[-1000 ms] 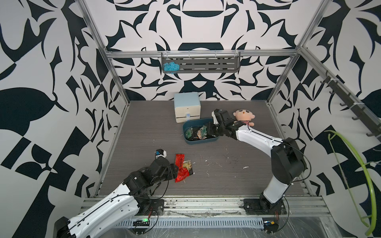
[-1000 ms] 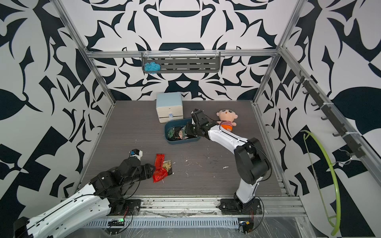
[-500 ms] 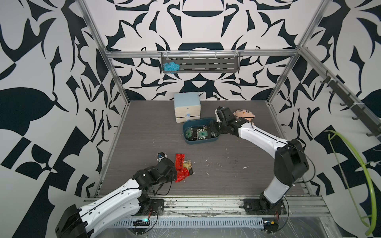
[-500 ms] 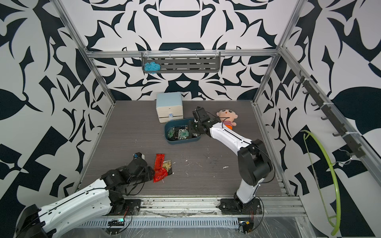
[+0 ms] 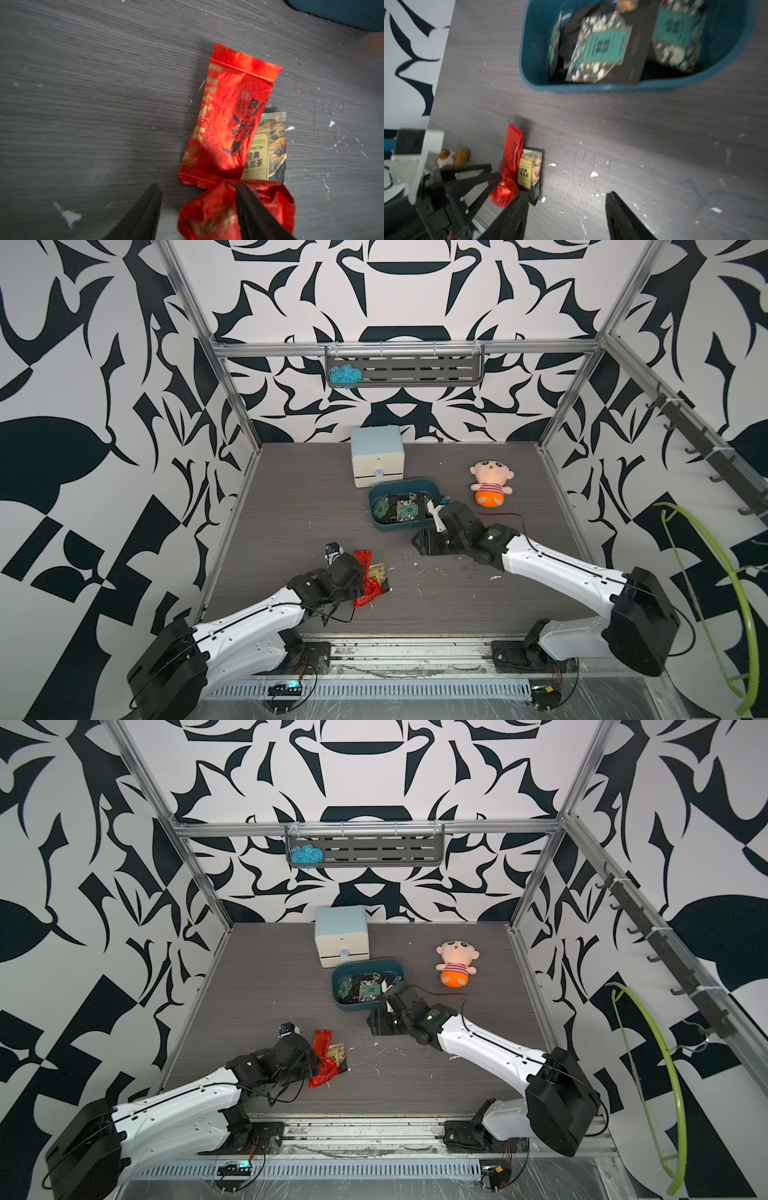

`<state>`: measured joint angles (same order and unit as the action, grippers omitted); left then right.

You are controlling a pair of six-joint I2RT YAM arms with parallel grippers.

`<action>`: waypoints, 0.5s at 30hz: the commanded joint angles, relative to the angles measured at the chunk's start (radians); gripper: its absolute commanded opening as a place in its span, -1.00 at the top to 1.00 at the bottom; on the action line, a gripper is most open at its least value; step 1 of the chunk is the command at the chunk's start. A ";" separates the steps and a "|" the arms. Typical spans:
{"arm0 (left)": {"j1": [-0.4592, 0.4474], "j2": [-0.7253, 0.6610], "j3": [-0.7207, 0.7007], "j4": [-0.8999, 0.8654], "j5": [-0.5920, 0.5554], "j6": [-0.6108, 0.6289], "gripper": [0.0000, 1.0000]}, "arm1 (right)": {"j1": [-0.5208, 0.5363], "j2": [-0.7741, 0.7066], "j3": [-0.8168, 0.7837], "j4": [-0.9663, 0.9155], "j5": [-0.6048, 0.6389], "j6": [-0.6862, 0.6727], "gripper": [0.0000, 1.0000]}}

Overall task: Put the tea bags into the storage box
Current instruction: Pick up the tea bag from the center of the board.

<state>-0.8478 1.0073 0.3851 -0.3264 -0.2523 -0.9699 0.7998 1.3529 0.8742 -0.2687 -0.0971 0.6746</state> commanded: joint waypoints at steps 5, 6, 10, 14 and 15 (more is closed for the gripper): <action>0.006 0.102 0.004 0.067 0.026 -0.017 -0.12 | 0.117 0.124 -0.041 0.211 -0.025 0.158 -0.26; 0.006 0.109 -0.002 0.077 0.033 -0.023 -0.08 | 0.128 0.152 -0.044 0.233 -0.025 0.180 -0.22; 0.005 0.122 -0.018 0.102 0.051 -0.039 0.10 | 0.150 0.240 -0.055 0.316 -0.039 0.256 -0.05; 0.006 0.121 -0.037 0.122 0.060 -0.049 0.19 | 0.169 0.301 -0.047 0.352 -0.029 0.298 0.03; 0.005 0.119 -0.040 0.129 0.064 -0.052 0.20 | 0.173 0.312 -0.042 0.352 -0.028 0.302 0.03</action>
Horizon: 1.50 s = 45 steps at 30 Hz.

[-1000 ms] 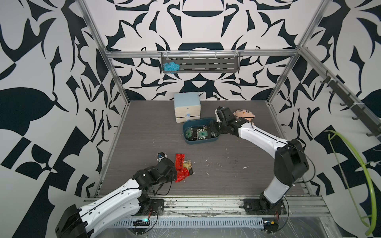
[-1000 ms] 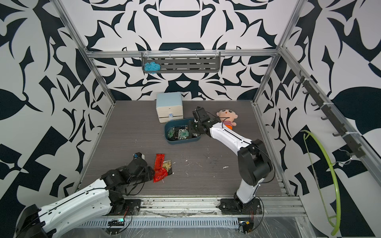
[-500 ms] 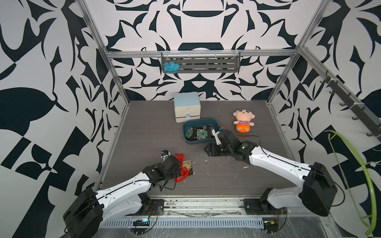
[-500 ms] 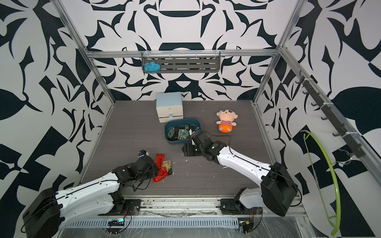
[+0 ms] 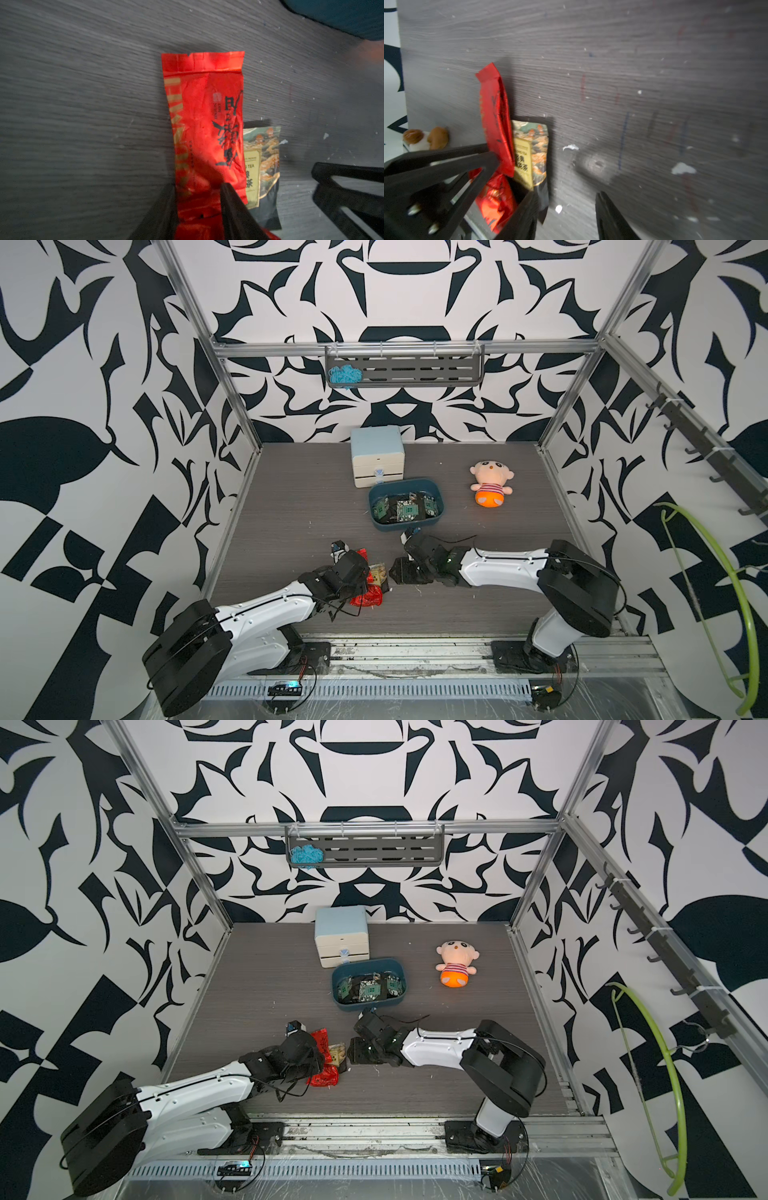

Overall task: Put the tea bags into the storage box
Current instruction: Pick up the tea bag from the center of the board.

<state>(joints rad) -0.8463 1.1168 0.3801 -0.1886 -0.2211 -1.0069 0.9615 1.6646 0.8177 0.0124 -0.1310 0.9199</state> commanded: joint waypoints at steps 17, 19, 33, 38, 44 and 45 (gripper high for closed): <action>0.003 0.087 -0.049 0.050 0.052 -0.024 0.30 | 0.056 0.130 0.078 0.137 -0.007 0.115 0.38; 0.004 0.091 -0.049 0.054 0.054 -0.025 0.31 | 0.056 0.132 0.083 0.135 -0.005 0.115 0.45; 0.004 0.026 -0.021 -0.015 0.024 -0.013 0.29 | 0.054 0.063 0.112 0.007 0.097 0.043 1.00; 0.004 -0.074 0.009 -0.133 -0.043 0.009 0.05 | 0.045 -0.056 0.170 -0.298 0.284 -0.103 1.00; 0.004 -0.169 0.024 -0.250 -0.136 0.021 -0.14 | 0.004 -0.251 0.235 -0.627 0.506 -0.292 1.00; 0.005 -0.181 0.027 -0.263 -0.139 0.019 -0.15 | -0.006 -0.291 0.250 -0.659 0.524 -0.326 1.00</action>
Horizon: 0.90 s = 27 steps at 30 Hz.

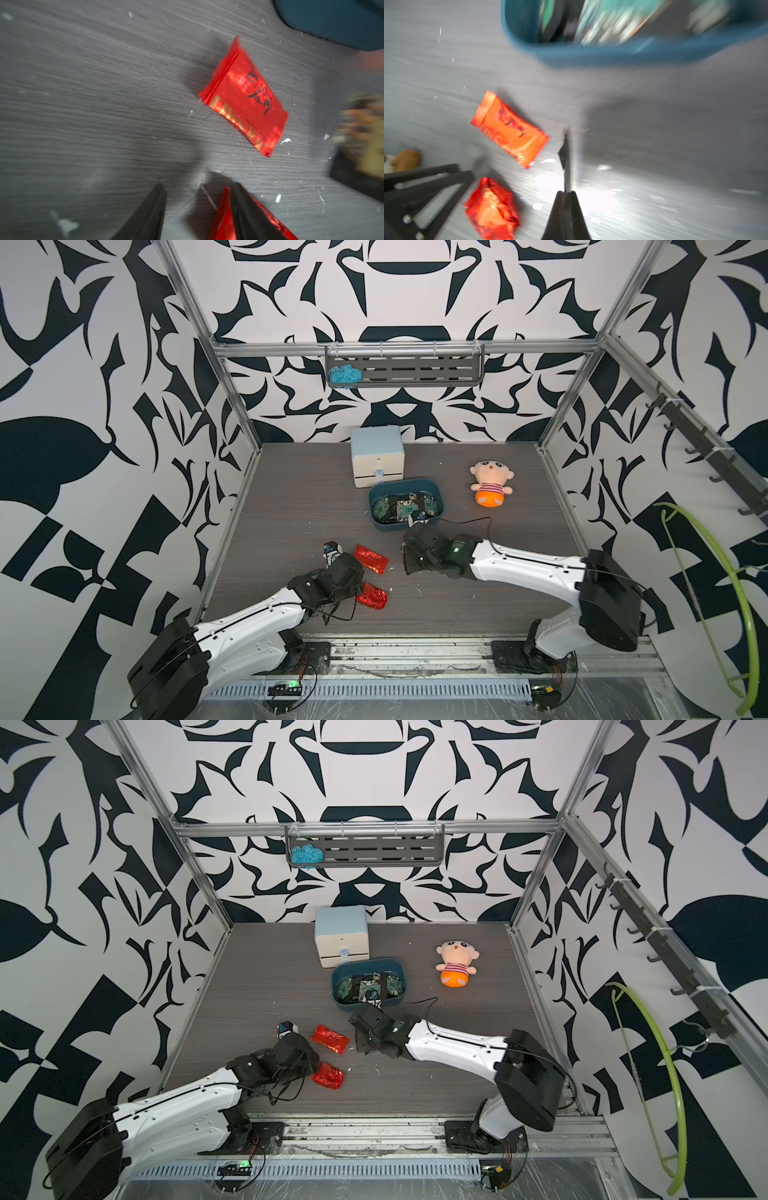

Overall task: Put the tea bags into the storage box
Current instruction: Pick up the tea bag from the center of the board, then place the tea bag in the storage box.

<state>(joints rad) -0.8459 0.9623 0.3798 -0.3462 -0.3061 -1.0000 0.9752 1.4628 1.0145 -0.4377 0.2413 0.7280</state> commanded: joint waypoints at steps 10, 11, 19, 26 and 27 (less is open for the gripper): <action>0.005 -0.153 -0.036 -0.013 0.047 -0.076 -0.16 | -0.268 -0.322 0.018 0.185 -0.141 -0.130 1.00; 0.005 -0.163 -0.035 -0.030 0.039 -0.082 -0.16 | -0.292 -0.298 0.021 0.229 -0.187 -0.104 1.00; 0.005 -0.201 -0.050 -0.146 -0.027 -0.147 -0.20 | -0.383 0.102 0.238 0.365 -0.481 -0.039 1.00; 0.007 -0.210 -0.072 -0.130 -0.068 -0.182 -0.23 | -0.427 0.300 0.324 0.298 -0.509 -0.045 1.00; 0.007 -0.206 -0.072 -0.122 -0.072 -0.182 -0.24 | -0.435 0.309 0.314 0.291 -0.503 -0.050 1.00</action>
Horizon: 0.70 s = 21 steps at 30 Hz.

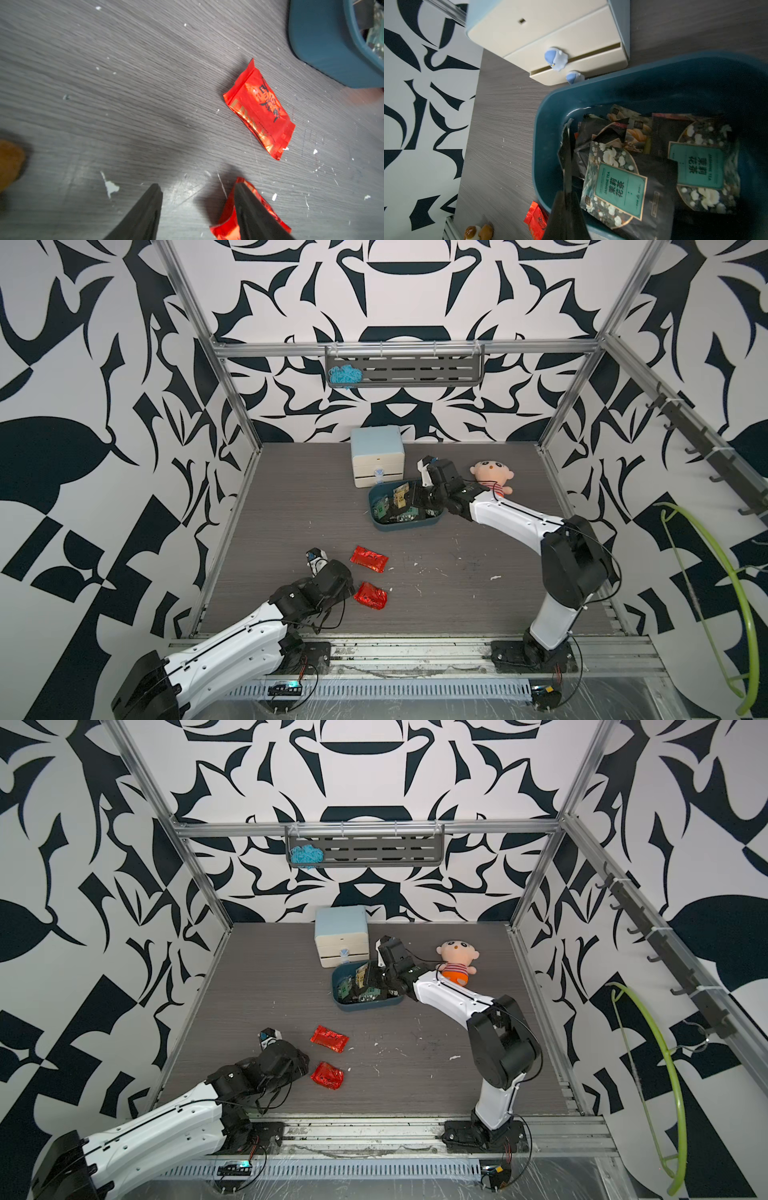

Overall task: Put the tea bags into the storage box
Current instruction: Place the tea bag in the storage box.

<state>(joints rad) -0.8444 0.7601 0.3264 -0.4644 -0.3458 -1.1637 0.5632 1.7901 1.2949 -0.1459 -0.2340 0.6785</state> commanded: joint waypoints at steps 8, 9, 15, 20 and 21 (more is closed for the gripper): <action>0.010 0.070 0.029 0.010 -0.081 -0.010 -0.26 | -0.065 -0.016 -0.052 -0.031 0.060 -0.045 1.00; 0.011 0.084 0.038 0.011 -0.082 -0.007 -0.26 | -0.073 -0.010 -0.051 -0.032 0.061 -0.050 1.00; 0.023 0.163 0.083 0.021 -0.081 0.008 -0.26 | -0.097 0.044 0.009 -0.051 0.035 -0.077 1.00; 0.056 0.203 0.113 0.049 -0.046 0.045 -0.27 | -0.098 0.051 0.041 -0.089 0.015 -0.092 0.62; 0.067 0.208 0.117 0.058 -0.034 0.056 -0.27 | -0.098 0.038 0.037 -0.097 0.022 -0.099 0.50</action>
<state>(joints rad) -0.8001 0.9573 0.4122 -0.4301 -0.3996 -1.1484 0.4652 1.8690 1.2961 -0.2127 -0.2066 0.6044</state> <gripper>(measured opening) 0.633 0.214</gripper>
